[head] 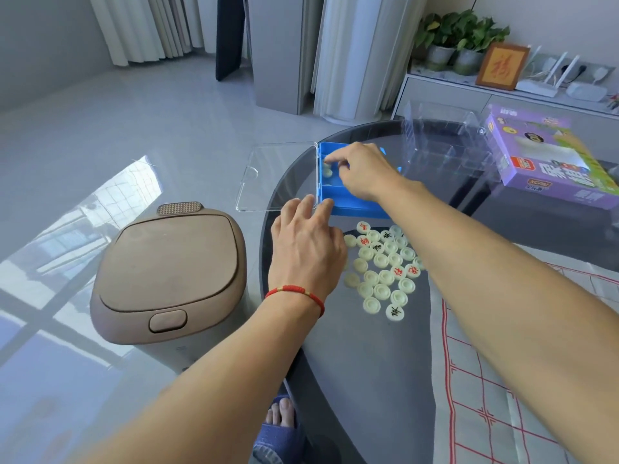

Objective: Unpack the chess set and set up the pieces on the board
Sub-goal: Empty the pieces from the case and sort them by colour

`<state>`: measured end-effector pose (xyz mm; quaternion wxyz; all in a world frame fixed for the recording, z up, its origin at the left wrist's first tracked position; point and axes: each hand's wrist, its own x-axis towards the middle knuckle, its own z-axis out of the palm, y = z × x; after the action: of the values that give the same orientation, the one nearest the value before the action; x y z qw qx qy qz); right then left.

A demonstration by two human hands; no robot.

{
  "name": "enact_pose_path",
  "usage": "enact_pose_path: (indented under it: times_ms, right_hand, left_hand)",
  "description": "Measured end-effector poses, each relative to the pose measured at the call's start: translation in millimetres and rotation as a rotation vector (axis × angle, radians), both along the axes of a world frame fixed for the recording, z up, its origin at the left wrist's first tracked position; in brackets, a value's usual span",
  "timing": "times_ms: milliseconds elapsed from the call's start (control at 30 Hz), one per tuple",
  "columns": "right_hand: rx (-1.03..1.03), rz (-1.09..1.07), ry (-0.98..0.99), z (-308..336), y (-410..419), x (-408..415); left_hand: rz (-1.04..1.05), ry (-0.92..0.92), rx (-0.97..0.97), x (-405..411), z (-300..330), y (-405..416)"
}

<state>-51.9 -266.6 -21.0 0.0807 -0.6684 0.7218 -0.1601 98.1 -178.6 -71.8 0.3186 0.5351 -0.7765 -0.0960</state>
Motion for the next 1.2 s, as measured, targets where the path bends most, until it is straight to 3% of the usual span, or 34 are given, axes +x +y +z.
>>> enact_pose_path:
  times_ms: [733,1000,1200]
  right_hand:
    - [-0.091,-0.038,0.118,1.6,-4.8,-16.2]
    - [-0.124,-0.026,-0.14,46.9,82.0,-57.1]
    - [0.003,-0.104,-0.117,35.7,134.7,-85.9]
  left_hand:
    - [-0.001,0.008,0.007,-0.5,-0.2,0.6]
    - [-0.02,-0.026,0.021,1.3,1.1,1.6]
    - [-0.028,-0.06,0.036,1.2,-0.1,0.9]
